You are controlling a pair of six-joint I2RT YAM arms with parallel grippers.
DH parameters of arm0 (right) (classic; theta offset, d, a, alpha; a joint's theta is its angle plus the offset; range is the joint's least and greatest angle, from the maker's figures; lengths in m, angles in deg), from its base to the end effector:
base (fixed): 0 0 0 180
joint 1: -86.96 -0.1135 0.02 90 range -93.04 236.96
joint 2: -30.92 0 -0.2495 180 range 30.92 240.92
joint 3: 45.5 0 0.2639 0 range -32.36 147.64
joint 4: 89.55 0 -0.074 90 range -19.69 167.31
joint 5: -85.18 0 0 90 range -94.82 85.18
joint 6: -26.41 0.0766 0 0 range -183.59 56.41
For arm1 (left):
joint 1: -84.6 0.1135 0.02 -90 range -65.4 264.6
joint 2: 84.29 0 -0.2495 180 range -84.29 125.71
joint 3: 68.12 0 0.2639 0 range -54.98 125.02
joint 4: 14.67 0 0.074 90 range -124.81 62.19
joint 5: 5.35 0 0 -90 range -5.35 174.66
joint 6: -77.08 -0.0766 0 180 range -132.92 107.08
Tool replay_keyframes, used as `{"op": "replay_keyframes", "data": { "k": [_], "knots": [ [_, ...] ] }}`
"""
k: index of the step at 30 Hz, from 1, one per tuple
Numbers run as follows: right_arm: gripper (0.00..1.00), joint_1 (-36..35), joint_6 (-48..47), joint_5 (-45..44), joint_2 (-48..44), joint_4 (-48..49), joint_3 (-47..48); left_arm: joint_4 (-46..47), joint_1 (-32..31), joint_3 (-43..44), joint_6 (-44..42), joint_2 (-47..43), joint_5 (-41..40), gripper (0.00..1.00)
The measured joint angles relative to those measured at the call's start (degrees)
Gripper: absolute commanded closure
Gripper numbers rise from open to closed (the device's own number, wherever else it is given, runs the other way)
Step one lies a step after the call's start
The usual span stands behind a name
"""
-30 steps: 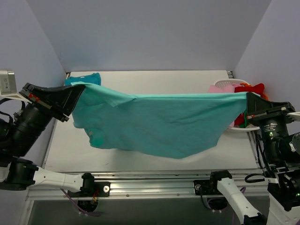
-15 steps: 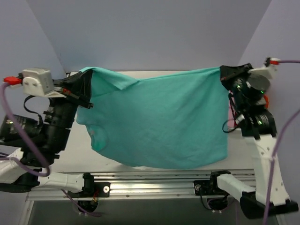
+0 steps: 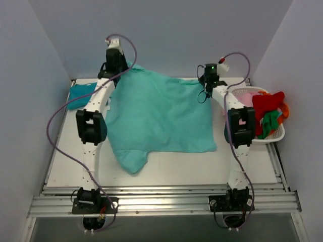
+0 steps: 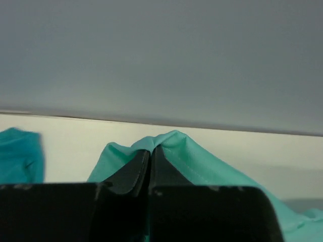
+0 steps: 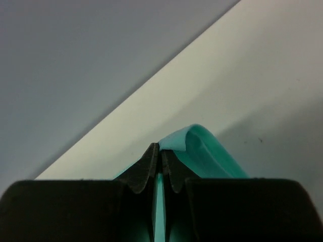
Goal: Fold and stack the t-shirts
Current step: Flatten the tshirt out
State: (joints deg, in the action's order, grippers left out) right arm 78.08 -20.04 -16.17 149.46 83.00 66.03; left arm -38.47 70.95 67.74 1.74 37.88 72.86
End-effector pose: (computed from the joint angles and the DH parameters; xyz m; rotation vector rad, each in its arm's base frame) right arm 0.5413 0.0693 0.2632 0.6826 1.7120 0.4652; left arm 0.5439 -0.1160 0.3610 -0.1658 1.7391 -0.1822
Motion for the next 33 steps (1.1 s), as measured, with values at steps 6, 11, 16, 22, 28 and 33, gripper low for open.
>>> {"op": "replay_keyframes", "data": {
  "k": [6, 11, 16, 22, 28, 33],
  "knots": [
    [0.00, 0.9, -1.5, -3.5, 29.9, -5.4, 28.0, -3.6, 8.9, 46.3, 10.7, 53.0, 16.9, 0.06],
    [0.00, 1.2, -3.1, -5.7, 31.6, -6.5, 33.0, 2.5, 13.0, 19.5, 16.0, 35.4, 20.2, 0.06],
    [0.00, 1.3, -3.3, -6.8, 18.3, -5.0, 17.6, 4.1, 12.3, 14.2, 16.6, 25.0, 20.8, 0.06],
    [0.00, 0.9, -4.2, -9.4, 3.9, -3.5, 7.6, 4.4, 9.2, 2.9, 13.9, 7.5, 17.4, 0.06],
    [0.00, -0.7, -3.0, -12.4, -12.0, -2.4, -9.2, 4.3, 3.8, -21.1, 12.5, -12.7, 6.9, 0.06],
    [0.00, -1.0, 0.4, -11.5, -21.7, -0.5, -28.5, 5.0, -1.0, -46.8, 18.6, -24.5, 1.4, 0.06]
  ]
}}
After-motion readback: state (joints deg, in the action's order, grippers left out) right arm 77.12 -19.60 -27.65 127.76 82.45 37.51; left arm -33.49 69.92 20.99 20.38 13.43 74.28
